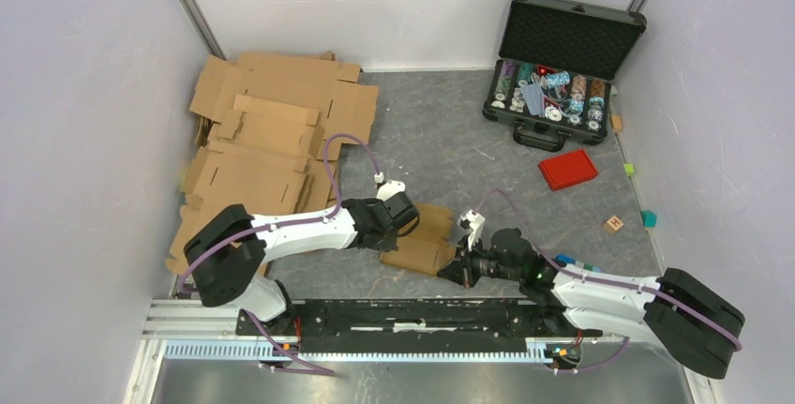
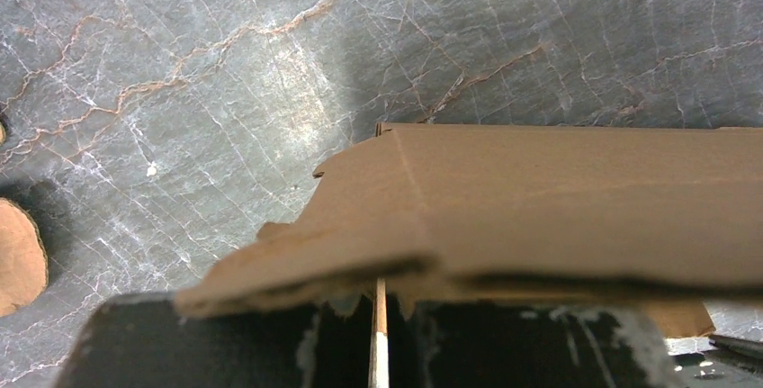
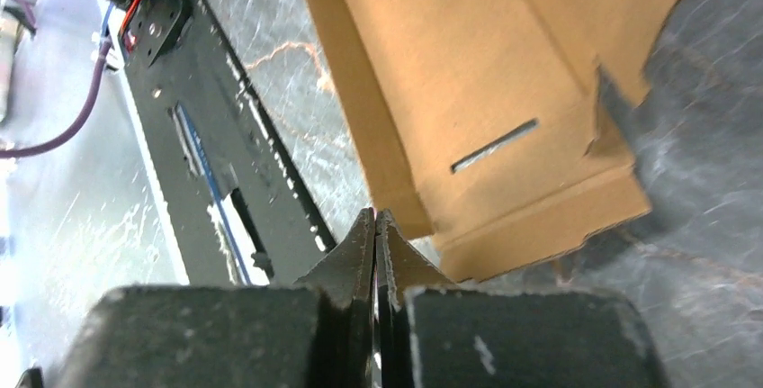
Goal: Fold the paper box
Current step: Fold the paper box at the center of the board.
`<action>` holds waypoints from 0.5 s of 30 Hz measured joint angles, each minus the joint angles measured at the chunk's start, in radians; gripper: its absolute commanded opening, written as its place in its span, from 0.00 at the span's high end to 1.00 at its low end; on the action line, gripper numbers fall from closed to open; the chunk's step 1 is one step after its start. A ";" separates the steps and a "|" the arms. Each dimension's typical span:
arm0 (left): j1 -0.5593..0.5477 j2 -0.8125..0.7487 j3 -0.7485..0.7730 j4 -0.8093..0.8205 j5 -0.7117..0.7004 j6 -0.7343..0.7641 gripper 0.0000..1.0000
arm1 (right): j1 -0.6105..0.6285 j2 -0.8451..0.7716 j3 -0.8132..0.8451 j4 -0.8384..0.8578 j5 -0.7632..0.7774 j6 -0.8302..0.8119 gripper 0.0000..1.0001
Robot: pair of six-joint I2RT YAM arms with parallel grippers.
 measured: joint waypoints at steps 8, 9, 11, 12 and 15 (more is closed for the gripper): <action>0.000 0.003 0.000 0.000 0.001 0.000 0.98 | 0.043 -0.065 -0.052 -0.014 -0.017 0.024 1.00; 0.000 0.003 0.000 0.000 0.001 0.000 0.98 | 0.047 -0.068 -0.052 -0.013 -0.017 0.025 1.00; 0.000 0.003 0.000 0.000 0.002 0.000 0.98 | 0.049 -0.068 -0.052 -0.013 -0.016 0.028 1.00; 0.000 0.003 0.000 0.000 0.002 0.000 0.98 | 0.051 -0.065 -0.052 -0.013 -0.016 0.028 1.00; 0.000 0.003 0.000 -0.001 0.002 0.000 0.98 | 0.051 -0.035 -0.052 -0.011 -0.011 0.029 1.00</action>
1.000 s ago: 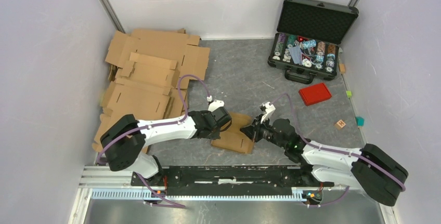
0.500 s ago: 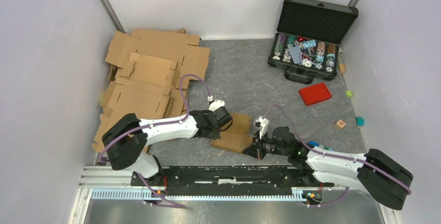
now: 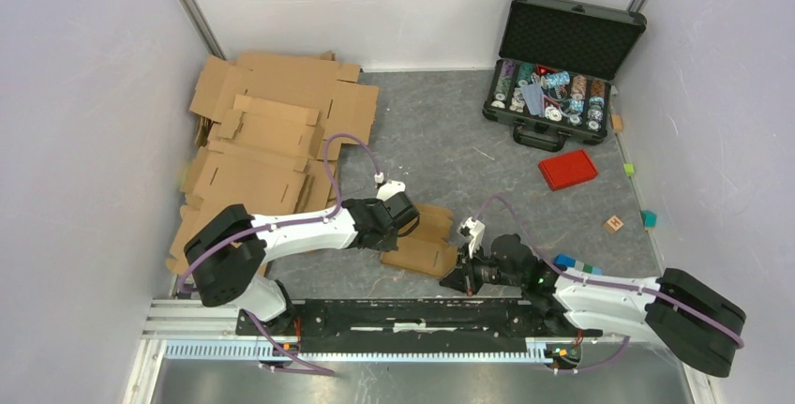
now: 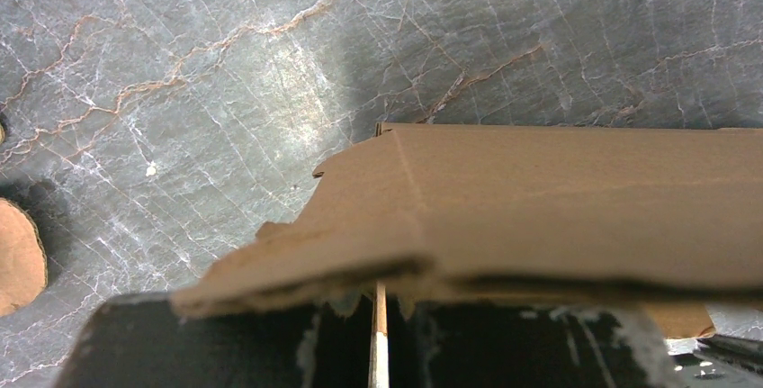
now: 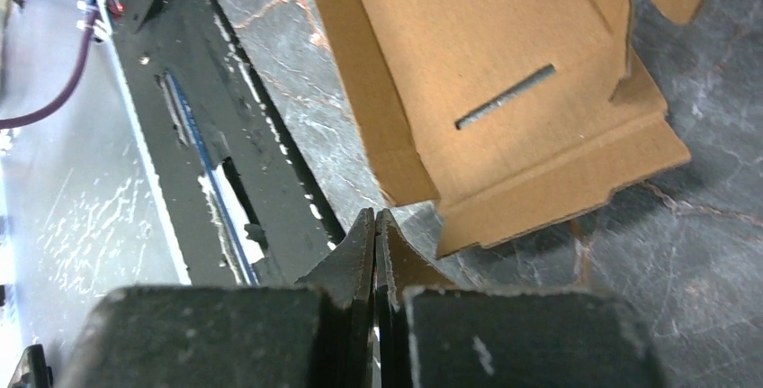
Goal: Fold the paper box
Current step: Fold the paper box at the center of the board.
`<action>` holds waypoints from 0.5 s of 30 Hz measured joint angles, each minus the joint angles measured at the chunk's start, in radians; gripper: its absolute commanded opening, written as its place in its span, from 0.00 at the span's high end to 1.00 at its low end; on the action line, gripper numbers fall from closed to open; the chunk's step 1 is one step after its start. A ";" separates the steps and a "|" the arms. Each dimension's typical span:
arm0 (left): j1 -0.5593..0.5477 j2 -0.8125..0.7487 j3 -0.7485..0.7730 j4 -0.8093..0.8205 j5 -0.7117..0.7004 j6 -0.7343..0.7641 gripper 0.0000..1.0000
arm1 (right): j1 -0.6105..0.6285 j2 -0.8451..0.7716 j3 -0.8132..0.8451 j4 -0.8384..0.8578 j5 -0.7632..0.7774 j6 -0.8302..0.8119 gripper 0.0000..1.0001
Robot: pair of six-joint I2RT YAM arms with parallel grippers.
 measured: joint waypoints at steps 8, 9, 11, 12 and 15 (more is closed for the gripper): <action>0.000 0.000 0.000 0.000 0.001 0.000 0.98 | 0.009 0.053 0.024 -0.023 0.070 0.011 1.00; 0.000 0.000 0.000 0.000 0.001 0.000 0.98 | 0.009 0.054 0.029 -0.022 0.079 0.014 1.00; 0.000 0.000 0.000 0.000 0.001 0.000 0.98 | 0.009 0.059 0.040 -0.022 0.097 0.019 1.00; 0.000 0.000 0.000 0.000 0.002 0.000 0.98 | 0.009 0.062 0.044 -0.022 0.105 0.023 1.00; 0.000 0.000 0.000 0.000 0.002 0.000 0.98 | 0.009 0.074 0.052 -0.021 0.131 0.037 1.00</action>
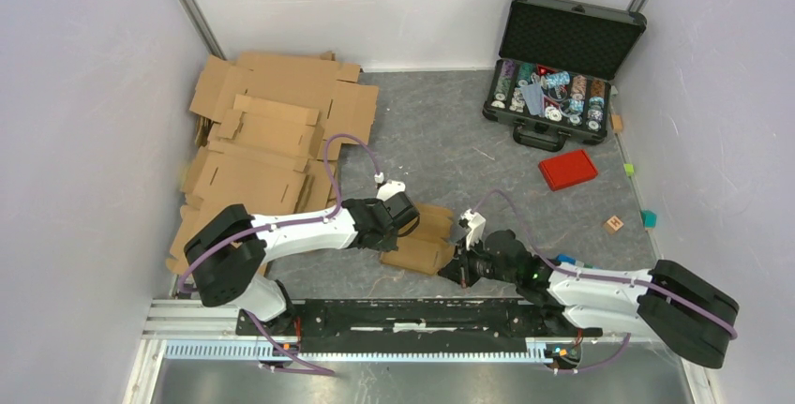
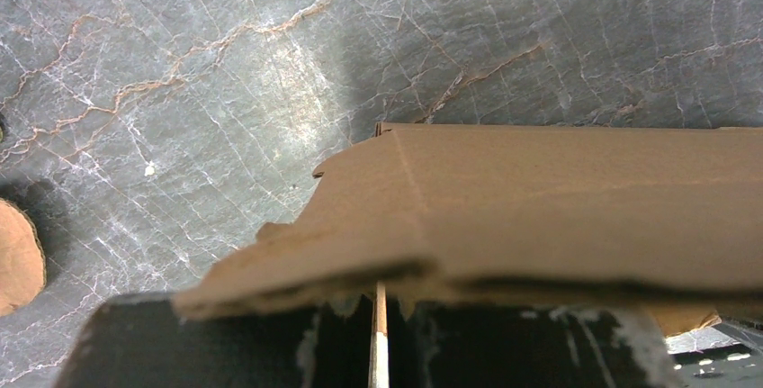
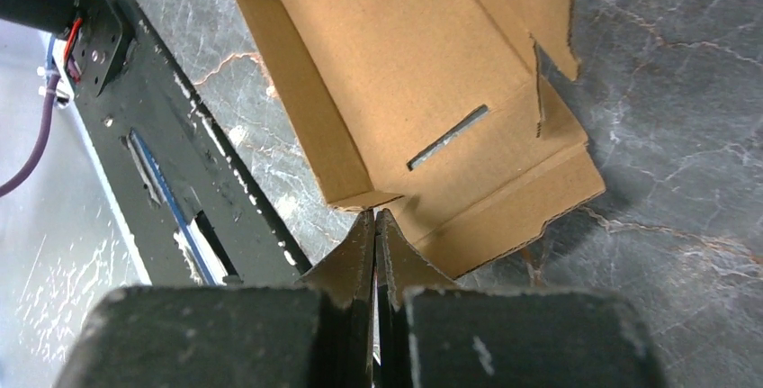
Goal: Fold the paper box
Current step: Fold the paper box at the center of the board.
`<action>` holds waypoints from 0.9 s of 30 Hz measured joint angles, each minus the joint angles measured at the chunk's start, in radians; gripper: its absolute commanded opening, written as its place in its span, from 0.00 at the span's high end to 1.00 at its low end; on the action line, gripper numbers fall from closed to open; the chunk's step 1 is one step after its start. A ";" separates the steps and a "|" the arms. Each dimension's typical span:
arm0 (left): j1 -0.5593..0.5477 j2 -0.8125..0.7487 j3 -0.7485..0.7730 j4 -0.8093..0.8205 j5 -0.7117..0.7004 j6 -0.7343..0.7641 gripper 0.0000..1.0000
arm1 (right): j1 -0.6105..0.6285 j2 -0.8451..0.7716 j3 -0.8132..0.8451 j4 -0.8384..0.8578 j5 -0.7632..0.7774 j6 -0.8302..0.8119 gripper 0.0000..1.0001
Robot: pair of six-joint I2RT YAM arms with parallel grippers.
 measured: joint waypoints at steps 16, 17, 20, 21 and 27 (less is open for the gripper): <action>0.000 0.000 0.000 0.000 0.006 0.000 0.98 | 0.013 0.140 0.057 0.057 0.024 0.034 1.00; 0.000 0.000 0.000 0.000 0.006 0.000 0.98 | 0.015 0.145 0.062 0.057 0.024 0.034 1.00; 0.000 0.000 0.000 0.000 0.006 0.000 0.98 | 0.015 0.154 0.074 0.056 0.024 0.032 1.00; 0.000 0.000 0.000 0.000 0.006 0.000 0.98 | 0.015 0.154 0.078 0.053 0.025 0.030 1.00; 0.000 0.000 0.000 0.000 0.005 0.000 0.98 | 0.017 0.070 0.108 -0.042 0.071 -0.006 0.92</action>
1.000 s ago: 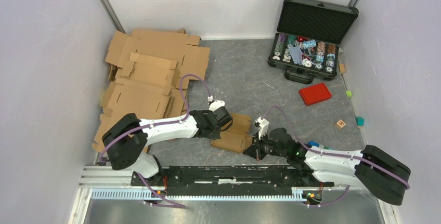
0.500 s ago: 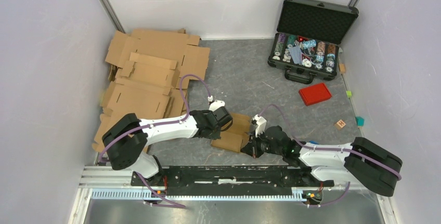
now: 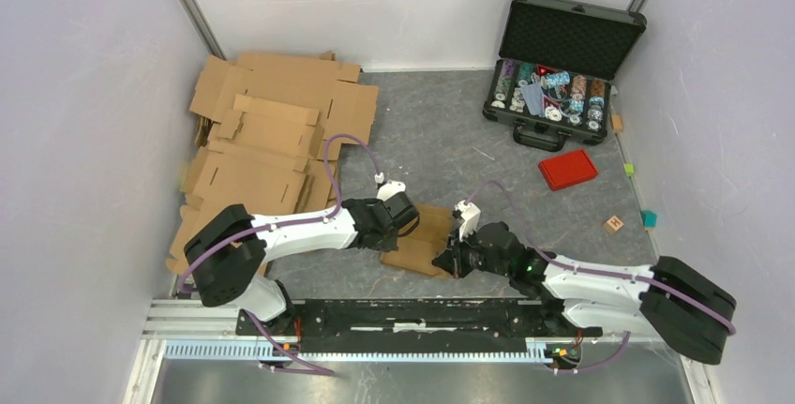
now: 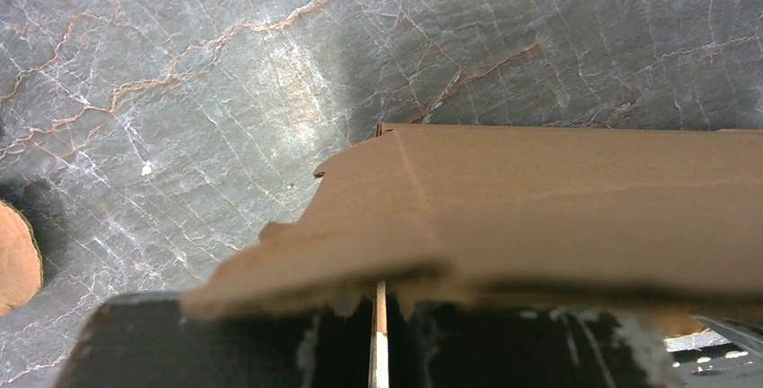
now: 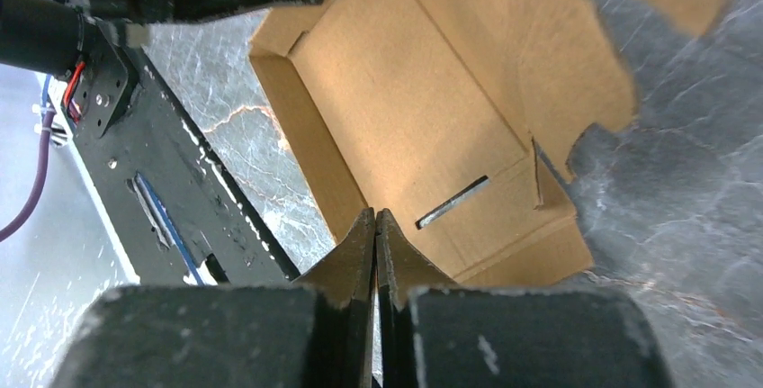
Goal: Fold the paper box
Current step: Fold the paper box at the center of the board.
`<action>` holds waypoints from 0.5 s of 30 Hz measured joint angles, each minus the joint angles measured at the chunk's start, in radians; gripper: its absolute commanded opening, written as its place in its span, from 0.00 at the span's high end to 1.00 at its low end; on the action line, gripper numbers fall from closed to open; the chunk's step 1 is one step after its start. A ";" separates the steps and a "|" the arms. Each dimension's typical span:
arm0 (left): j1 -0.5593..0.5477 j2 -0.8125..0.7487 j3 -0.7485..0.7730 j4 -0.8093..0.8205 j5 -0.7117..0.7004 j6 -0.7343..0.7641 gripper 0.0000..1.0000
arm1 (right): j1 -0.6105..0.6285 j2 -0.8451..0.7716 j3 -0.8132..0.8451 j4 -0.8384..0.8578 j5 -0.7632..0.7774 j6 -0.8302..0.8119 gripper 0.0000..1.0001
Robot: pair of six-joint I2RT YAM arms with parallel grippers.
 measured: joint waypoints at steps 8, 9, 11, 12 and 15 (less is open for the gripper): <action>0.000 -0.001 0.000 0.000 0.000 0.000 0.98 | 0.000 -0.176 0.022 -0.167 0.108 -0.045 0.72; 0.000 -0.002 0.000 0.000 0.000 0.000 0.98 | 0.000 -0.192 0.022 -0.191 0.123 -0.047 0.68; 0.000 -0.002 0.000 0.001 0.000 -0.001 0.98 | -0.002 -0.224 0.021 -0.239 0.157 -0.049 0.58; 0.000 -0.002 -0.001 0.000 0.000 -0.001 0.98 | -0.004 -0.238 0.017 -0.254 0.172 -0.048 0.52; 0.000 -0.002 -0.005 0.001 0.000 -0.002 0.98 | -0.015 -0.285 -0.007 -0.295 0.208 -0.041 0.43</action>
